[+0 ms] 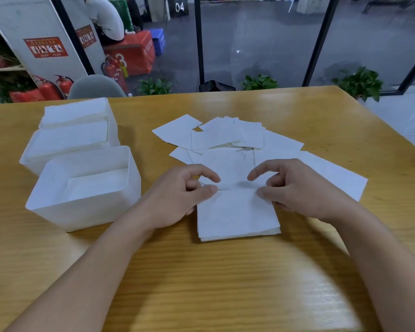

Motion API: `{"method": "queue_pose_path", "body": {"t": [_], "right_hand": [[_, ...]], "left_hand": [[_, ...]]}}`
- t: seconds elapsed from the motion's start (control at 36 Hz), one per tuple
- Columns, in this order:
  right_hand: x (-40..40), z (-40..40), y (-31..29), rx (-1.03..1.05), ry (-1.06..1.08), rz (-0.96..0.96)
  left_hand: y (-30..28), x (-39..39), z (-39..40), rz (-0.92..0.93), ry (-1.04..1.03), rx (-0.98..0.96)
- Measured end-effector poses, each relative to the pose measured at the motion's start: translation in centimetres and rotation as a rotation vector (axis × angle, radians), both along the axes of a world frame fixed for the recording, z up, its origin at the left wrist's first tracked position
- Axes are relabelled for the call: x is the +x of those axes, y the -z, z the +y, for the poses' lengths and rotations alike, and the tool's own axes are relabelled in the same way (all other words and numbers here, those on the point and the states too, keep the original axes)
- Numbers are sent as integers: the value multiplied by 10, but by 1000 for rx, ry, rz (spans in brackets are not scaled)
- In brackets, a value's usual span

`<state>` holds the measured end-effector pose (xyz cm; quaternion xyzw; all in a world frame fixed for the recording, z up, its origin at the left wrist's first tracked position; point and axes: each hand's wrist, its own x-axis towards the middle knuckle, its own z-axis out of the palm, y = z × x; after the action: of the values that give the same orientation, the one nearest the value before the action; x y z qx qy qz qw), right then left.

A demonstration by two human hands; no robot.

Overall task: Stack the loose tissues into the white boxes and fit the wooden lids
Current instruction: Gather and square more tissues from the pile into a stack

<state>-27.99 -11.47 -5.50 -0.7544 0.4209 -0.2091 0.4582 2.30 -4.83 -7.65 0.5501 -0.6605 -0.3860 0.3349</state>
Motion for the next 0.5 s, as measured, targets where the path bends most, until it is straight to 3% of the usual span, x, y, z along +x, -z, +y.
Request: {"method": "queue_pose_path", "body": {"t": [0.19,0.31,0.39,0.5], "right_hand": [[-6,-2,-3,133,-35,-104],[-4,-2,3,74,-34,-4],[-2,-3,7,54,-16,52],[-2,-5,10,0,10,90]], "left_hand": [[0,-4,0,337,44,174],[4,-4,1,72,-20,89],[7,-5,1,22,-56,55],[9,-5,1,-188,-76,-71]]}}
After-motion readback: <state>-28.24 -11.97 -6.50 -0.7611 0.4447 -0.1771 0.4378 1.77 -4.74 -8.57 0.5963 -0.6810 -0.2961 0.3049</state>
